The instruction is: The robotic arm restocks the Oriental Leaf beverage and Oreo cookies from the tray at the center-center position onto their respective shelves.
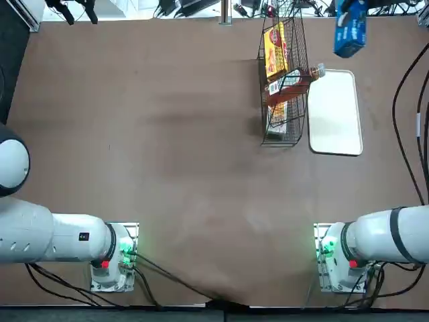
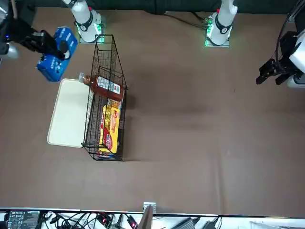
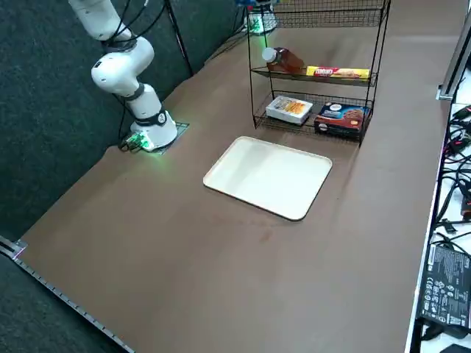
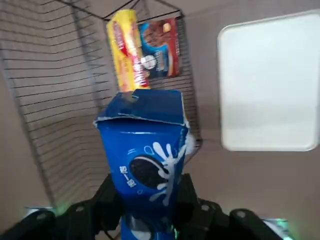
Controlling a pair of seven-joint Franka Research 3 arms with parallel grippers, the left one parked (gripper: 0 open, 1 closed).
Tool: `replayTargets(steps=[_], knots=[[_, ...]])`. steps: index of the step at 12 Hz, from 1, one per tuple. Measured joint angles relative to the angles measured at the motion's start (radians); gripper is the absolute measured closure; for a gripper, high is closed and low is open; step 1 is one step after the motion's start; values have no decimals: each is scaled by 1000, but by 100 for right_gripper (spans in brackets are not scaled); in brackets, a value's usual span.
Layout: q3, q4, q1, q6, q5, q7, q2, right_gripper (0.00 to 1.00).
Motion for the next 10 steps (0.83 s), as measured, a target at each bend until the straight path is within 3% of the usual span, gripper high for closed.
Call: replayTargets(steps=[3,10], knots=[[34,15,4,26,57,49,13,48],[52,15,68,188,103,63,115,47]])
